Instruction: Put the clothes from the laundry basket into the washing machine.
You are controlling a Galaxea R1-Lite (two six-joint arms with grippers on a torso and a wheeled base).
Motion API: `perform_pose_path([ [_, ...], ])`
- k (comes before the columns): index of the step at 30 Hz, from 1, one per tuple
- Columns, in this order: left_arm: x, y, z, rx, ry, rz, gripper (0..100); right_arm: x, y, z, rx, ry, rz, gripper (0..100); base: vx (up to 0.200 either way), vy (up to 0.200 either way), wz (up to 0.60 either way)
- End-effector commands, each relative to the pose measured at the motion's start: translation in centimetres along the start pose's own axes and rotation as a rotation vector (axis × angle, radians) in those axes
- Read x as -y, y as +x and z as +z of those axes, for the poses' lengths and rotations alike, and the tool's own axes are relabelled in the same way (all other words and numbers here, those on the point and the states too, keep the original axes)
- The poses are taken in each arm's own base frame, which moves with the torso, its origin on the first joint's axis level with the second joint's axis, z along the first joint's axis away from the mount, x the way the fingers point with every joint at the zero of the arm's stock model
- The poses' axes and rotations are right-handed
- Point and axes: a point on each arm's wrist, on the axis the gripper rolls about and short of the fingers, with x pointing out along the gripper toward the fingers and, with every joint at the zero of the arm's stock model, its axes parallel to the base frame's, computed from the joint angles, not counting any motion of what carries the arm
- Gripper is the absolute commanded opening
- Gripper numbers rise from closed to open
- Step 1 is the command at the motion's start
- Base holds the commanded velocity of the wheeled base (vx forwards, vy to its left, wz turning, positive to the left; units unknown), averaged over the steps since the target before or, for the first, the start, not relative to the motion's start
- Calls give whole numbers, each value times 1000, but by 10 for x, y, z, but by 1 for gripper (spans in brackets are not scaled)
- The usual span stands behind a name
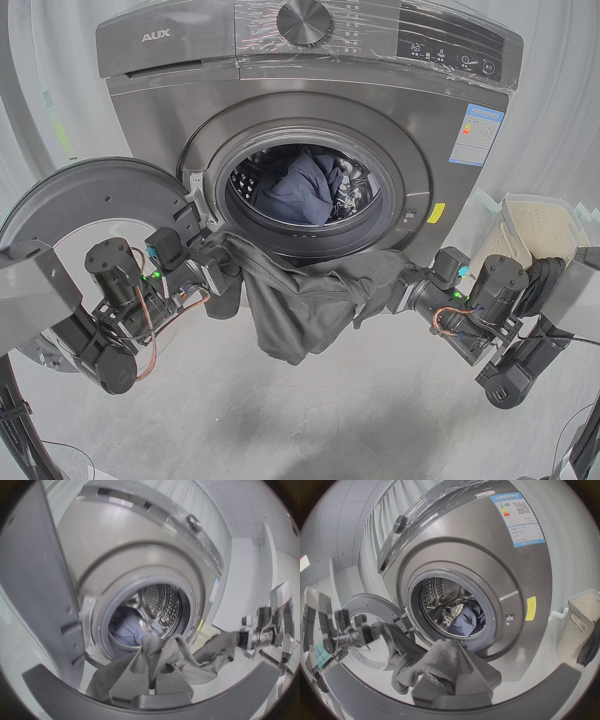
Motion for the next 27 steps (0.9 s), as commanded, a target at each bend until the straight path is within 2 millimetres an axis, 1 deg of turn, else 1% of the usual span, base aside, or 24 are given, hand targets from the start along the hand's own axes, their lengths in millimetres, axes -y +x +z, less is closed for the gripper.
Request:
perform_pose_path([
  [1, 18, -12, 44, 121, 20, -43, 0, 8, -8, -7, -42, -33, -22, 0, 0, 0, 0],
  [5, 27, -17, 54, 149, 24, -64, 0, 8, -10, -2, -29, -35, -22, 0, 0, 0, 0],
  [6, 29, -18, 54, 148, 22, -66, 0, 8, -10, 1, -19, -38, -24, 0, 0, 0, 0],
  [8, 29, -18, 54, 148, 22, -66, 0, 8, -10, 1, -19, -38, -24, 0, 0, 0, 0],
  [9, 29, -20, 55, 146, 22, -66, 0, 6, -13, 12, 14, -38, -17, 0, 0, 0, 0],
  [12, 30, -24, 61, 163, 25, -68, 0, 4, -17, 24, 50, -48, -11, 0, 0, 0, 0],
  [13, 30, -24, 61, 163, 25, -68, 0, 3, -17, 25, 54, -49, -9, 0, 0, 0, 0],
  [15, 33, -31, 66, 171, 30, -72, 0, -1, -19, 36, 88, -48, 2, 0, 0, 0, 0],
  [20, 35, -40, 70, 171, 30, -75, 0, -2, -25, 54, 140, -58, 4, 0, 0, 0, 0],
  [21, 35, -40, 70, 170, 30, -75, 0, -2, -25, 54, 142, -59, 4, 0, 0, 0, 0],
  [22, 35, -42, 72, 175, 31, -75, 0, -1, -28, 62, 159, -63, 1, 0, 0, 0, 0],
  [24, 35, -43, 74, 183, 33, -76, 0, -1, -31, 67, 167, -63, 1, 0, 0, 0, 0],
  [27, 34, -44, 75, 185, 36, -72, 0, -1, -33, 69, 164, -65, -1, 0, 0, 0, 0],
])
